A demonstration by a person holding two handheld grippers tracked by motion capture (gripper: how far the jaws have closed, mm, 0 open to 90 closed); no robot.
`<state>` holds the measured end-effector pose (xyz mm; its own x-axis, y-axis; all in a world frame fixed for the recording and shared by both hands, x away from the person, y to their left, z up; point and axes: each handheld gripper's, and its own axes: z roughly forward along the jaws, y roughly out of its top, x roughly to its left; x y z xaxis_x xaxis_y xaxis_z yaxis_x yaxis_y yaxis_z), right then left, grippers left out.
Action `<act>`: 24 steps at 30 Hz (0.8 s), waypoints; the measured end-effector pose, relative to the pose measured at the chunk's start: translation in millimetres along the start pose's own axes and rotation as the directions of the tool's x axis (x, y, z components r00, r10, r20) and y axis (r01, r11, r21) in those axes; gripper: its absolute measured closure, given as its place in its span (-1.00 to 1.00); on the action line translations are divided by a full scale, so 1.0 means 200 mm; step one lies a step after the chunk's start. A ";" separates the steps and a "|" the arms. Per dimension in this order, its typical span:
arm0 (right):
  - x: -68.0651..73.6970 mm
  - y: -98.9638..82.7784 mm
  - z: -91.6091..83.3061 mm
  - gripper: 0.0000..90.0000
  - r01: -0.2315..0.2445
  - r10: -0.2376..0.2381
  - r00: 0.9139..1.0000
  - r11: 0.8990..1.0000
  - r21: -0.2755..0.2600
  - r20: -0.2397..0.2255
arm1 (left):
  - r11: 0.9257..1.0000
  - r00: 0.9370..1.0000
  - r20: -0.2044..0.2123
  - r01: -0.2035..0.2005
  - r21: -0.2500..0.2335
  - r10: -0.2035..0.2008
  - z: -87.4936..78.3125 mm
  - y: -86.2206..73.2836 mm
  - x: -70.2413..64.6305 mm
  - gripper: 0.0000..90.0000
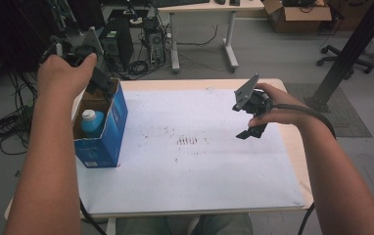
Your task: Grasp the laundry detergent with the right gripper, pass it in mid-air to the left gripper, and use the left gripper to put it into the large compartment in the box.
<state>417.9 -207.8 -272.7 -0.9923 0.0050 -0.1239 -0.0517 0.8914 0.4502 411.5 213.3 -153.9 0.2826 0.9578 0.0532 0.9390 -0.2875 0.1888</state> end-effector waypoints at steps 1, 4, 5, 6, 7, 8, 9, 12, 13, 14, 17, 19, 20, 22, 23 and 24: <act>0.00 0.00 0.00 -0.94 -0.003 0.003 1.000 1.000 0.003 -0.001 | 1.000 1.000 -0.001 -0.023 -0.011 0.022 -0.02 0.01 -0.01 -0.89; 0.00 0.00 -0.01 -0.94 -0.001 0.001 1.000 1.000 0.005 0.001 | 0.996 0.996 0.019 -0.086 -0.034 0.087 -0.08 0.03 -0.05 -0.90; 0.00 0.00 -0.01 -0.94 -0.001 0.001 1.000 1.000 0.009 0.001 | 0.993 0.994 0.018 -0.107 -0.043 0.107 -0.10 0.04 -0.07 -0.90; 0.00 0.00 -0.01 -0.94 -0.003 0.003 1.000 1.000 0.007 0.002 | 0.991 0.991 0.019 -0.129 -0.049 0.130 -0.12 0.04 -0.09 -0.90; 0.00 0.00 -0.02 -0.94 -0.003 0.003 1.000 1.000 0.007 0.002 | 0.988 0.989 0.020 -0.144 -0.054 0.146 -0.14 0.05 -0.10 -0.90; 0.00 0.00 -0.02 -0.94 -0.004 0.004 1.000 1.000 0.008 0.003 | 0.984 0.986 0.018 -0.167 -0.057 0.169 -0.15 0.06 -0.12 -0.90; 0.00 0.00 -0.02 -0.94 -0.007 0.007 1.000 1.000 0.010 0.004 | 0.980 0.981 0.013 -0.191 -0.059 0.192 -0.17 0.07 -0.14 -0.90; 0.00 -0.01 -0.02 -0.94 -0.005 0.005 1.000 1.000 0.010 0.004 | 0.952 0.953 -0.005 -0.304 -0.046 0.304 -0.19 0.09 -0.20 -0.91; 0.00 -0.01 -0.02 -0.94 -0.010 0.010 1.000 1.000 0.011 0.003 | 0.941 0.942 0.001 -0.335 -0.048 0.336 -0.19 0.10 -0.22 -0.90; 0.00 -0.01 -0.03 -0.94 -0.006 0.006 1.000 1.000 0.009 0.003 | 0.926 0.927 0.010 -0.373 -0.054 0.374 -0.20 0.11 -0.25 -0.90; 0.00 -0.01 -0.03 -0.94 -0.006 0.006 1.000 1.000 0.012 0.005 | 0.894 0.895 0.018 -0.445 -0.050 0.447 -0.19 0.12 -0.31 -0.90; 0.00 -0.01 -0.03 -0.94 -0.007 0.007 1.000 1.000 0.014 0.004 | 0.880 0.880 0.026 -0.474 -0.038 0.475 -0.19 0.13 -0.34 -0.90; 0.00 -0.01 -0.03 -0.94 -0.006 0.006 1.000 1.000 0.013 0.005 | 0.870 0.870 0.025 -0.492 -0.032 0.493 -0.19 0.14 -0.36 -0.90; 0.00 -0.01 -0.03 -0.94 -0.008 0.008 1.000 1.000 0.014 0.004 | 0.859 0.859 0.024 -0.511 -0.034 0.512 -0.19 0.14 -0.39 -0.90; 0.00 -0.01 -0.03 -0.94 -0.005 0.005 1.000 1.000 0.013 0.004 | 0.849 0.849 0.028 -0.527 -0.034 0.528 -0.19 0.15 -0.40 -0.90; 0.00 -0.01 -0.03 -0.94 -0.005 0.005 1.000 1.000 0.015 0.004 | 0.834 0.834 0.036 -0.550 -0.042 0.551 -0.20 0.15 -0.42 -0.90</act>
<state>416.5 -211.7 -267.7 -0.9920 0.0115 -0.1256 -0.0450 0.8979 0.4378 408.4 123.6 -114.3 0.7599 0.6400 0.1135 0.6200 -0.7662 0.1690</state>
